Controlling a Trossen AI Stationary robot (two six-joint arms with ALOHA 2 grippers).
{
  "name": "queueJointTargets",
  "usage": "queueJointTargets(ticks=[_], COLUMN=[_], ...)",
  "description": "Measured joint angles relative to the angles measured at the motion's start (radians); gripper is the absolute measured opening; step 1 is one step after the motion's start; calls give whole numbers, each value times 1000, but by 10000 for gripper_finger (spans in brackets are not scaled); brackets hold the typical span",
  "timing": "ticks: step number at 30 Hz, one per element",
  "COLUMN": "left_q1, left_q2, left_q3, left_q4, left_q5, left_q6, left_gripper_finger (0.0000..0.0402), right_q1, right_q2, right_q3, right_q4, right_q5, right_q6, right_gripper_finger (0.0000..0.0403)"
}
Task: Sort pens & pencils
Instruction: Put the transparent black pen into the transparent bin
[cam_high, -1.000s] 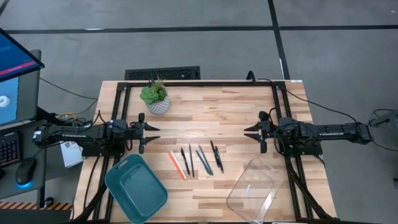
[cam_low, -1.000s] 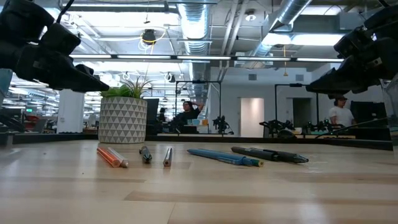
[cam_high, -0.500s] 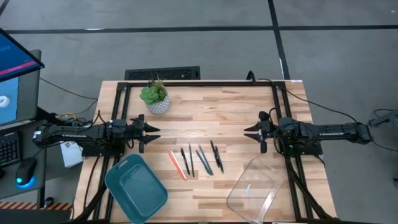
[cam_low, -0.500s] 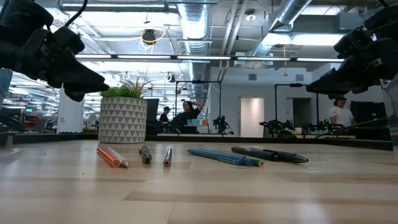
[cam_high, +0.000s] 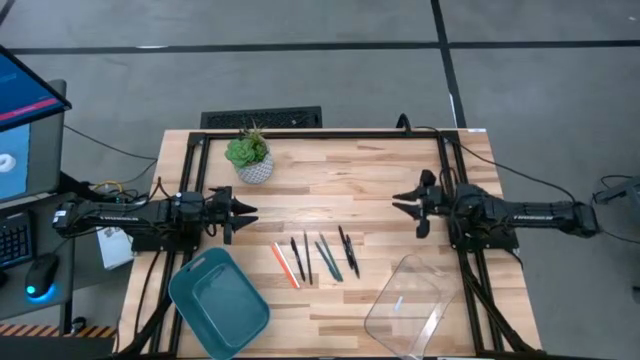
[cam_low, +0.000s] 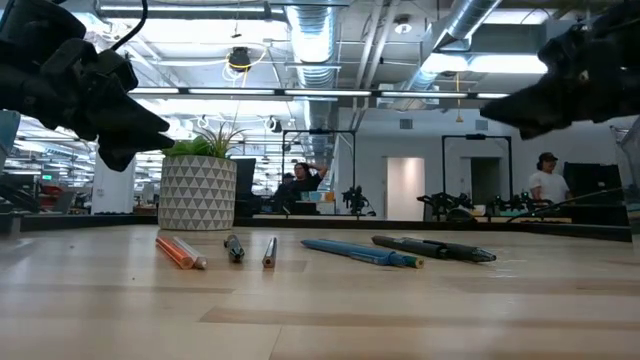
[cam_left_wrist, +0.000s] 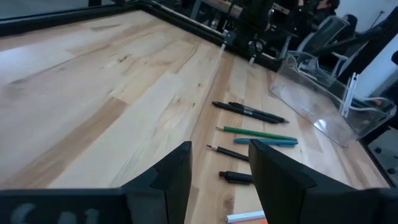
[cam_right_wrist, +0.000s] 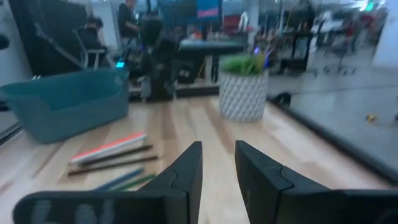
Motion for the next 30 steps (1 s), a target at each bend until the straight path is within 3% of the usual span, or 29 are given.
queueJointTargets(ticks=[13, 23, 30], left_q1=[-39, -75, -105], left_q2=[0, 0, 0], left_q3=[0, 0, 0], left_q4=[20, 101, 141], left_q5=[62, 70, 38], left_q6=[-50, -18, 20], left_gripper_finger=[149, 149, 149], right_q1=[-114, -203, -231], right_q2=[0, 1, 43], right_q3=[0, 0, 0], right_q4=[17, 25, 95], right_q5=[0, -2, -8], right_q6=[-163, -21, -33], right_gripper_finger=[118, 118, 118])
